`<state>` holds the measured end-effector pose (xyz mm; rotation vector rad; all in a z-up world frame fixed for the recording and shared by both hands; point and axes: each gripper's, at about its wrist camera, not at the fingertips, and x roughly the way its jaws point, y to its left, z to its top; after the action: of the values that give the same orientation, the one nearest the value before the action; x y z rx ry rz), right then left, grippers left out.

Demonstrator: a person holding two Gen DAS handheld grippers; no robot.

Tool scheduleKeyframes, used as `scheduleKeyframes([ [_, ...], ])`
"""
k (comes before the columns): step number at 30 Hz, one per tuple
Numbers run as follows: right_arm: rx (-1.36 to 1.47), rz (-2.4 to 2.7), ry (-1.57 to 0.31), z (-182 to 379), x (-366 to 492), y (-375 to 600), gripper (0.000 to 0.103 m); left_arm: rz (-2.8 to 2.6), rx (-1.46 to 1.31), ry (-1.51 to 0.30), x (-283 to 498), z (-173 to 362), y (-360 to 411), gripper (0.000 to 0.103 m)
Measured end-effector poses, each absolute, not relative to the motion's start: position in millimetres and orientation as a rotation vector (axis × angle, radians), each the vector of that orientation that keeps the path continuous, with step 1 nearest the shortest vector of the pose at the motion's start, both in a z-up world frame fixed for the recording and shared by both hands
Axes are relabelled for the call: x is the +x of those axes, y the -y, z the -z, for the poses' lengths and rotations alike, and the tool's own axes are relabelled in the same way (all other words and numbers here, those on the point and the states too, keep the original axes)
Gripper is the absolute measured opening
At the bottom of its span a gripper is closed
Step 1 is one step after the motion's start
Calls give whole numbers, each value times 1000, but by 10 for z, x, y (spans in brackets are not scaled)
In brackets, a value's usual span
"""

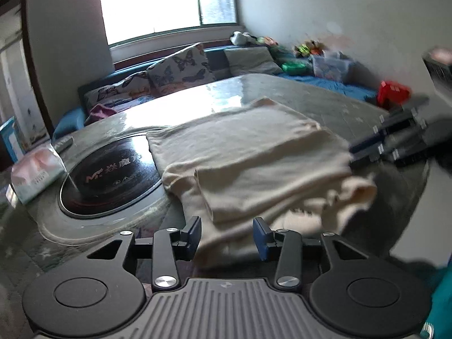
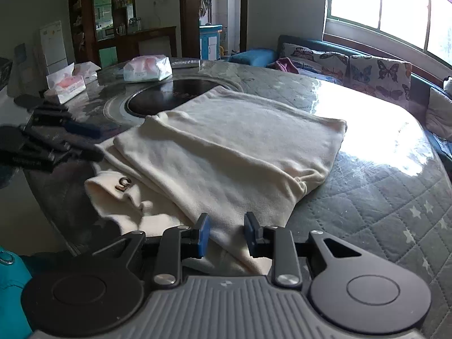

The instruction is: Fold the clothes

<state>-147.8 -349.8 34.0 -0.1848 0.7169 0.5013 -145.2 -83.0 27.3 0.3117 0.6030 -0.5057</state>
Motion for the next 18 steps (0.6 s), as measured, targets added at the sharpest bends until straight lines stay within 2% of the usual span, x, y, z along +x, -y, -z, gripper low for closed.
scheduleKeyframes([
  [13,-214,-499,-724,-368,-1607,3546,26,592,481,-522,-1675,-57,1058,44],
  [15,-250,-513,-719,-392,-1651,3524,32,603,487,-507,-1679,-48,1088,44],
  [16,-269,-519,-716,-404,-1674,3514,40,608,490,-499,-1680,-44,1104,43],
  [18,-304,-536,-712,-420,-1716,3497,40,619,497,-484,-1684,-35,1134,43],
])
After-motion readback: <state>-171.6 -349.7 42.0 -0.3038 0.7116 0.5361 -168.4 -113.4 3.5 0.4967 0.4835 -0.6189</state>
